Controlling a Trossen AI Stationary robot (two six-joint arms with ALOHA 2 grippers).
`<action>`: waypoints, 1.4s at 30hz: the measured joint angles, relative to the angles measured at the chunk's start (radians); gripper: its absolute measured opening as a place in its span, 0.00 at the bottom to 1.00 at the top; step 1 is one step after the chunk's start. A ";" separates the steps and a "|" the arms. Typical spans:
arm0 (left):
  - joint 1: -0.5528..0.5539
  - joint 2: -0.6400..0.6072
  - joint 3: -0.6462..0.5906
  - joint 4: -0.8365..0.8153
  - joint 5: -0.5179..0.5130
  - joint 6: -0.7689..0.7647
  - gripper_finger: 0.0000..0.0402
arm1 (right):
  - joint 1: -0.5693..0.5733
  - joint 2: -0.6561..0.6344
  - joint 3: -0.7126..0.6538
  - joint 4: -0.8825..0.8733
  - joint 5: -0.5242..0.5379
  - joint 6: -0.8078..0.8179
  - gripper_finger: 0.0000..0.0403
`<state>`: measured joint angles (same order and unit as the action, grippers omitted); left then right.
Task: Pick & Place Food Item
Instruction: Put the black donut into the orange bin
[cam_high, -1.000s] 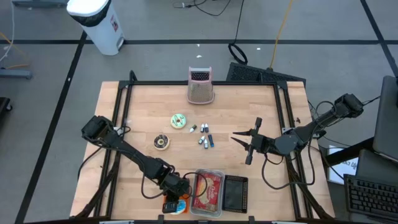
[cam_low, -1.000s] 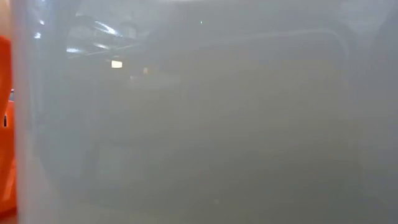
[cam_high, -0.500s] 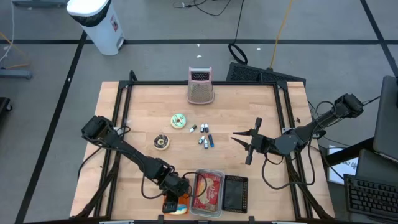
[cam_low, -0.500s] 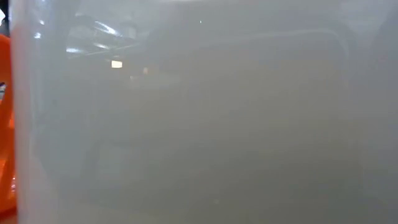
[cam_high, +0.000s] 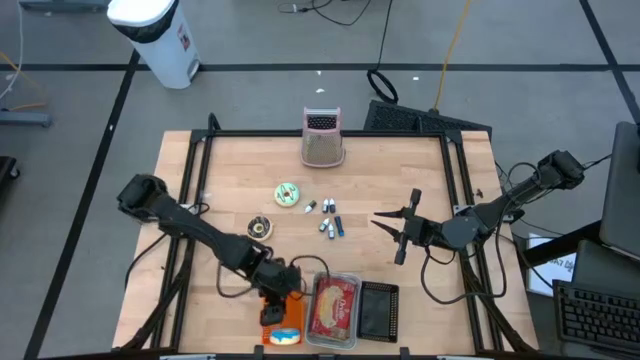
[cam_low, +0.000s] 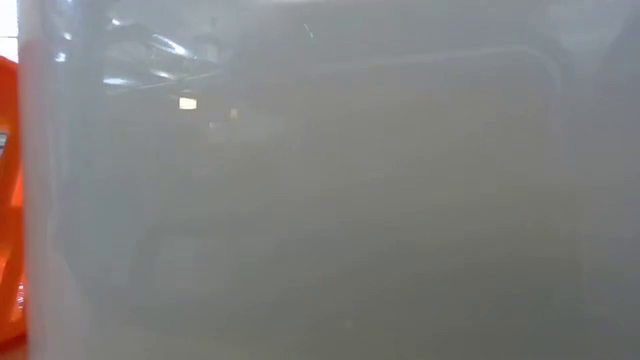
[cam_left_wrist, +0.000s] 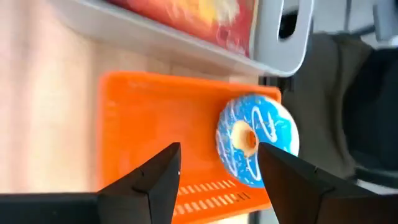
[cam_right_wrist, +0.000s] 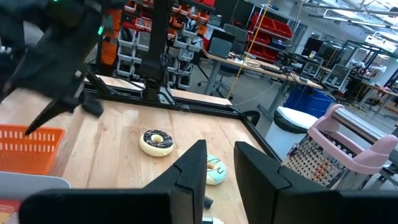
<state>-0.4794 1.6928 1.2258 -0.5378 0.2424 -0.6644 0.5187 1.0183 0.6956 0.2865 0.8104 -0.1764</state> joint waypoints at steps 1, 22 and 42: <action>0.002 -0.026 0.001 -0.033 -0.036 0.009 0.53 | 0.000 0.000 0.000 -0.001 0.000 0.000 0.17; 0.258 -0.338 -0.460 -0.257 -0.484 -0.124 0.53 | 0.000 0.000 0.000 0.000 0.000 -0.002 0.17; 0.135 -0.244 -0.557 -0.036 -0.586 -0.047 0.53 | 0.000 0.000 0.000 0.000 0.000 -0.001 0.17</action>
<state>-0.3447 1.4490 0.6693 -0.5735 -0.3439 -0.7114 0.5186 1.0183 0.6956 0.2864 0.8104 -0.1771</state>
